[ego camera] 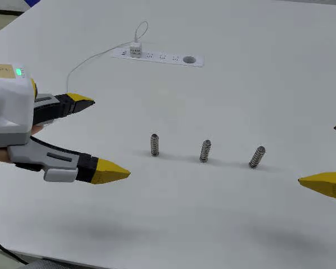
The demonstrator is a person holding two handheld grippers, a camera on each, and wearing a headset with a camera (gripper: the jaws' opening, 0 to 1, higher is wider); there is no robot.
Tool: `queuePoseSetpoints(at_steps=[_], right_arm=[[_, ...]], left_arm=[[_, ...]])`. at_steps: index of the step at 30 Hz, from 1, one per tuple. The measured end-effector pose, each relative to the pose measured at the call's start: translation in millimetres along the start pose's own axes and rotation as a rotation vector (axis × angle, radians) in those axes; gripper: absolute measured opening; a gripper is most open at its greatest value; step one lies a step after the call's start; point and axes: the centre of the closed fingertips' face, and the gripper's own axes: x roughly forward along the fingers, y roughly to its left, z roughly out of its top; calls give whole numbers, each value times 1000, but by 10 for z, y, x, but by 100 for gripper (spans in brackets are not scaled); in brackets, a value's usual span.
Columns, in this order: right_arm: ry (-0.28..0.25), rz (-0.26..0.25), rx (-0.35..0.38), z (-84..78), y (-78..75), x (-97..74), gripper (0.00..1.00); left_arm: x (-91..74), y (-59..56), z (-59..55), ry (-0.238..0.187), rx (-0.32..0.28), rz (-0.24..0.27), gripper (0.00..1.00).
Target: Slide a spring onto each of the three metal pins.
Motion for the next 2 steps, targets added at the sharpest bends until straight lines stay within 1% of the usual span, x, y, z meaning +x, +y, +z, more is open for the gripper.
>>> queuePoseSetpoints(at_steps=[2], right_arm=[[3, 1, -3, -9, 4, 5, 80]], left_arm=[[0, -10, 1, 1, 0, -4, 100]])
